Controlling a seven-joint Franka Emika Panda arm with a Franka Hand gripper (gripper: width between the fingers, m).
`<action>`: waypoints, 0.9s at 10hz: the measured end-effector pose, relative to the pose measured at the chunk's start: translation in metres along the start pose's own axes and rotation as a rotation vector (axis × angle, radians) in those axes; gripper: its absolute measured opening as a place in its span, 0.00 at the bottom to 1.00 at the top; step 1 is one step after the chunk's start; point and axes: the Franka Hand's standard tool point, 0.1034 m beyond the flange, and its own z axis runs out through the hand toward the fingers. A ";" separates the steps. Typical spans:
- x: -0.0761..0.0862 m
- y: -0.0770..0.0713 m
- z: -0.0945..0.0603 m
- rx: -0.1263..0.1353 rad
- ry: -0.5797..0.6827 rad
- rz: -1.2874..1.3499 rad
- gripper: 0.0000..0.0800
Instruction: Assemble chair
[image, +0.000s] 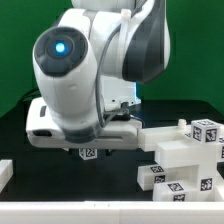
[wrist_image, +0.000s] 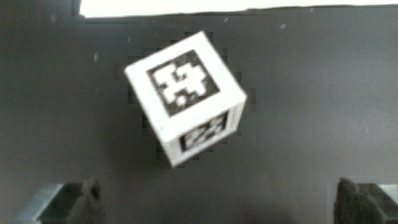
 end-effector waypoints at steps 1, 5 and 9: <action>-0.002 0.001 0.002 0.006 -0.048 0.003 0.81; -0.016 0.010 0.025 0.024 -0.136 0.029 0.81; -0.029 0.012 0.048 0.025 -0.186 0.077 0.81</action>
Offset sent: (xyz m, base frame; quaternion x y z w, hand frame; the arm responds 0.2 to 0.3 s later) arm -0.0445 -0.0089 -0.0003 -0.0288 -0.0343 0.0098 0.9990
